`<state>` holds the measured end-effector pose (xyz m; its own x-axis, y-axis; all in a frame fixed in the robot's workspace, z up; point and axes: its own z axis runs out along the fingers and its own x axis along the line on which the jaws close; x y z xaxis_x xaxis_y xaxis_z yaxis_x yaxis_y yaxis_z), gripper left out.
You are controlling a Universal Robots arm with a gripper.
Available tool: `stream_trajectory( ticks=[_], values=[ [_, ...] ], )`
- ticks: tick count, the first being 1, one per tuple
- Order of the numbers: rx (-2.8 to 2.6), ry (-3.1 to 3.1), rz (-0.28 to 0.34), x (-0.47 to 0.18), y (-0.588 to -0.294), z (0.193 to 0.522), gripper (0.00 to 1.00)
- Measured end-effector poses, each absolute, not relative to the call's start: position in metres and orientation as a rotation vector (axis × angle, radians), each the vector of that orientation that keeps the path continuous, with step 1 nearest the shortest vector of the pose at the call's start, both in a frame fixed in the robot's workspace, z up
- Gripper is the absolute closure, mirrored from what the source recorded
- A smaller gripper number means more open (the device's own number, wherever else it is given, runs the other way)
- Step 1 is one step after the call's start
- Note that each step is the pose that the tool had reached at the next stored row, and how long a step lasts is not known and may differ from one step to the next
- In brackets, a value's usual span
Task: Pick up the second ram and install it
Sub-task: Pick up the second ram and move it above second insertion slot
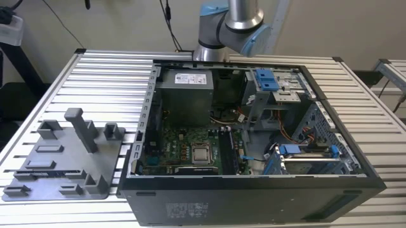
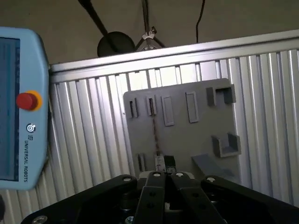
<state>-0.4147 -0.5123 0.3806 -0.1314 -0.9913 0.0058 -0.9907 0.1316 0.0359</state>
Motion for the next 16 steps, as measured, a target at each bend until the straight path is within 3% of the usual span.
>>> stream_trajectory(
  ticks=[16],
  values=[
    [2.192,-2.205,-0.025,-0.4147,-0.5121,0.3804,0.89]
  ],
)
